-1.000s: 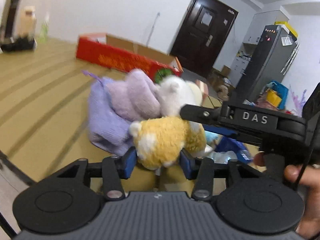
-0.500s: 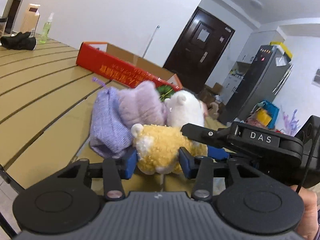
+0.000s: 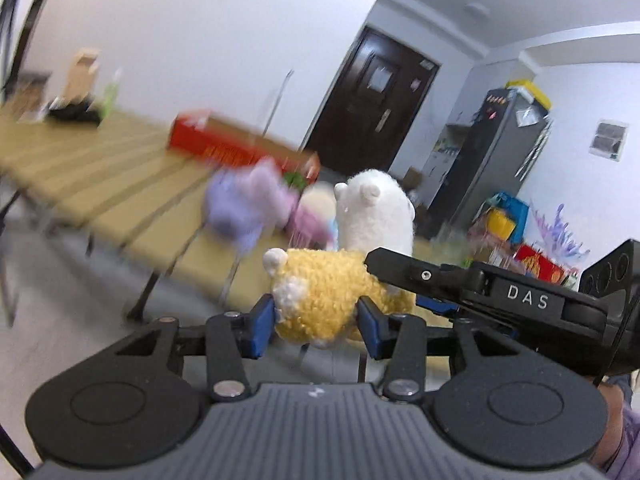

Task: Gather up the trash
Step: 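Carry the sheep plush with the left tool and drop it into the black bin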

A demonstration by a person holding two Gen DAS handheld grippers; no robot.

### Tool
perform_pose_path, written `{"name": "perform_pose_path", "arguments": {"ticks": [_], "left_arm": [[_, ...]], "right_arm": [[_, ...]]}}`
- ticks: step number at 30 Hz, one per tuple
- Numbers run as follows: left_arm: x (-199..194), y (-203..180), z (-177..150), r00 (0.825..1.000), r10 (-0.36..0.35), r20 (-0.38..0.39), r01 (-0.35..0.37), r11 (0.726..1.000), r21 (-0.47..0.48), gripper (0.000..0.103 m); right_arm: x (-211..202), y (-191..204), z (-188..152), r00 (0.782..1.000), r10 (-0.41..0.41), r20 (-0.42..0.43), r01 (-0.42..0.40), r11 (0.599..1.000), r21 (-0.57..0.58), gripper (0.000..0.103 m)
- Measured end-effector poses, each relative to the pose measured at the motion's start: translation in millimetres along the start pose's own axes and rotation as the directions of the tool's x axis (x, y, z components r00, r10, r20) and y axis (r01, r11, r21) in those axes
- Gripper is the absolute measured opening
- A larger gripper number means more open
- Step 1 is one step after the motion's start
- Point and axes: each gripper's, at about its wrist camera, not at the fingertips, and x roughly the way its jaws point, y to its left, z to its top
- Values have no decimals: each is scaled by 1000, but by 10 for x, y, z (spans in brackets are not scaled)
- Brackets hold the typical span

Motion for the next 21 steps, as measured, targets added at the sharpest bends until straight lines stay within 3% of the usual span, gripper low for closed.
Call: {"name": "perform_pose_path", "arguments": {"ticks": [4, 8, 16, 21], "left_arm": [[-225, 137, -515, 995, 13, -98, -21, 996, -87, 45], [-112, 185, -768, 974, 40, -222, -61, 995, -85, 45], [483, 522, -817, 922, 59, -383, -115, 986, -125, 45], [924, 635, -802, 889, 93, -448, -135, 989, -64, 46]], "right_arm": [[-137, 41, -575, 993, -32, -113, 41, 996, 82, 44], [-48, -192, -845, 967, -57, -250, 117, 965, 233, 44], [399, -545, -1056, 919, -95, -383, 224, 924, 310, 44], [756, -711, -1042, 886, -130, -444, 279, 915, 290, 45]]}}
